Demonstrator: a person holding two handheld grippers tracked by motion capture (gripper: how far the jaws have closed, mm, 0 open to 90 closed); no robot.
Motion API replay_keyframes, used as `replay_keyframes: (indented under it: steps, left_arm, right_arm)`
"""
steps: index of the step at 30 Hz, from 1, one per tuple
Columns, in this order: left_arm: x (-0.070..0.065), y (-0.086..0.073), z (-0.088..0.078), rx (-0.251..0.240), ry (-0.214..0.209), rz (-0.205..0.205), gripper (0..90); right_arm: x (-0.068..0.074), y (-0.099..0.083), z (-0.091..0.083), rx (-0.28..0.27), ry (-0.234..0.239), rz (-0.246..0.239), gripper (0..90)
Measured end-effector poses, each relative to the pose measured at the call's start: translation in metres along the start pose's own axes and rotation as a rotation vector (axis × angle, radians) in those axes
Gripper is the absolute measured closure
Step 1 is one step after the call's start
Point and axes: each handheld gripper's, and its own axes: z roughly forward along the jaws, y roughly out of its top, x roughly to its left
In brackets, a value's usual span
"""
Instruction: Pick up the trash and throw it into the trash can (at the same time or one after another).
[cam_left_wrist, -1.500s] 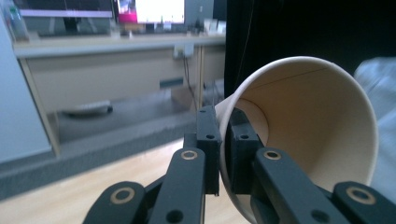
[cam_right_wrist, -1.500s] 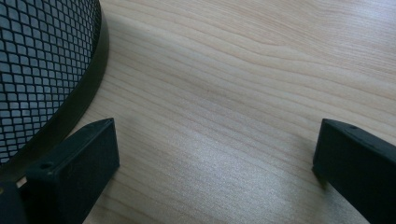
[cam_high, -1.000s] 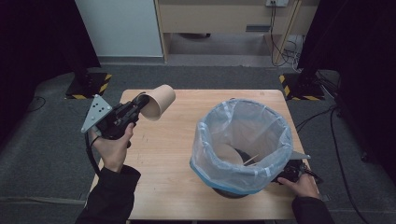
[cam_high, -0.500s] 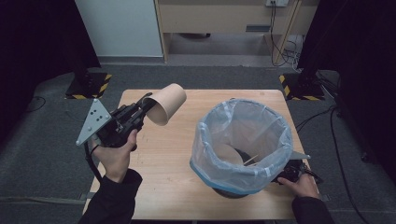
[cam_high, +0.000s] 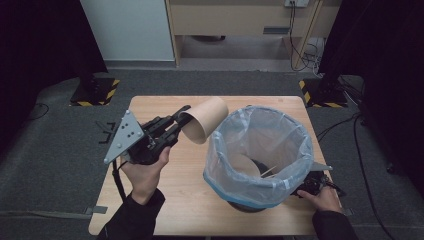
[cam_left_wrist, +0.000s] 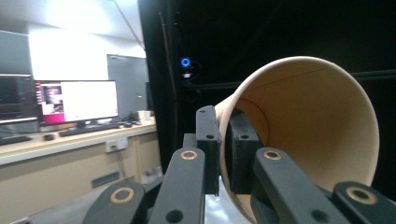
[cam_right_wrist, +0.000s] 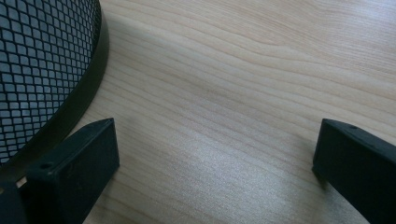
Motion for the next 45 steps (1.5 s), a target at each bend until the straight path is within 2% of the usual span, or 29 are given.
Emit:
replay_keyframes:
  steps: [3, 11, 18, 19, 20, 21, 24, 26, 29, 33, 35, 37, 40, 42, 45]
  left_arm:
    - [-0.008, -0.003, 0.013, -0.001, -0.028, -0.007, 85.0]
    - [-0.028, -0.013, 0.050, 0.061, -0.103, -0.004, 84.9]
    - [-0.033, -0.031, 0.071, 0.159, -0.166, -0.038, 84.2]
    - [-0.033, -0.034, 0.073, 0.181, -0.180, -0.051, 82.3]
    - [-0.033, -0.034, 0.073, 0.181, -0.180, -0.051, 79.2]
    - [-0.031, -0.039, 0.076, 0.199, -0.186, -0.063, 73.1]
    - [-0.028, -0.042, 0.074, 0.199, -0.183, -0.086, 61.6]
    - [-0.025, -0.042, 0.069, 0.195, -0.170, -0.093, 52.9]
    - [-0.016, -0.042, 0.057, 0.205, -0.130, -0.074, 42.6]
    - [-0.002, -0.044, 0.035, 0.246, -0.060, -0.052, 34.8]
    - [0.007, -0.050, 0.021, 0.270, -0.020, -0.055, 31.0]
    - [0.012, -0.055, 0.012, 0.300, 0.002, -0.056, 29.0]
    - [0.024, -0.074, -0.008, 0.380, 0.048, -0.066, 26.9]
    - [0.029, -0.084, -0.016, 0.414, 0.068, -0.080, 25.4]
    - [0.038, -0.106, -0.032, 0.482, 0.107, -0.118, 23.8]
  right_arm:
    - [0.000, 0.000, 0.000, 0.000, 0.000, 0.000, 0.5]
    - [0.000, 0.000, 0.000, 0.000, 0.000, 0.000, 0.5]
    - [0.000, 0.000, 0.000, 0.000, 0.000, -0.001, 0.5]
    - [0.000, 0.000, 0.000, 0.000, 0.000, 0.000, 0.5]
    - [0.000, 0.000, 0.000, 0.000, 0.000, 0.000, 0.5]
    - [0.000, 0.000, 0.000, 0.000, 0.000, 0.000, 0.5]
    - [0.000, 0.000, 0.000, 0.000, 0.000, 0.000, 0.5]
    - [0.000, 0.000, 0.000, 0.000, 0.000, 0.000, 0.5]
    - [0.000, 0.000, 0.000, 0.000, 0.000, -0.001, 0.5]
    - [0.000, 0.000, 0.000, 0.000, 0.000, -0.001, 0.5]
    - [0.000, 0.000, 0.000, 0.000, 0.000, 0.000, 0.5]
    - [0.000, 0.000, 0.000, 0.000, 0.000, -0.001, 0.5]
    - [0.000, 0.000, 0.000, 0.000, 0.000, 0.000, 0.5]
    - [0.000, 0.000, 0.000, 0.000, 0.000, 0.000, 0.5]
    - [0.000, 0.000, 0.000, 0.000, 0.000, 0.000, 0.5]
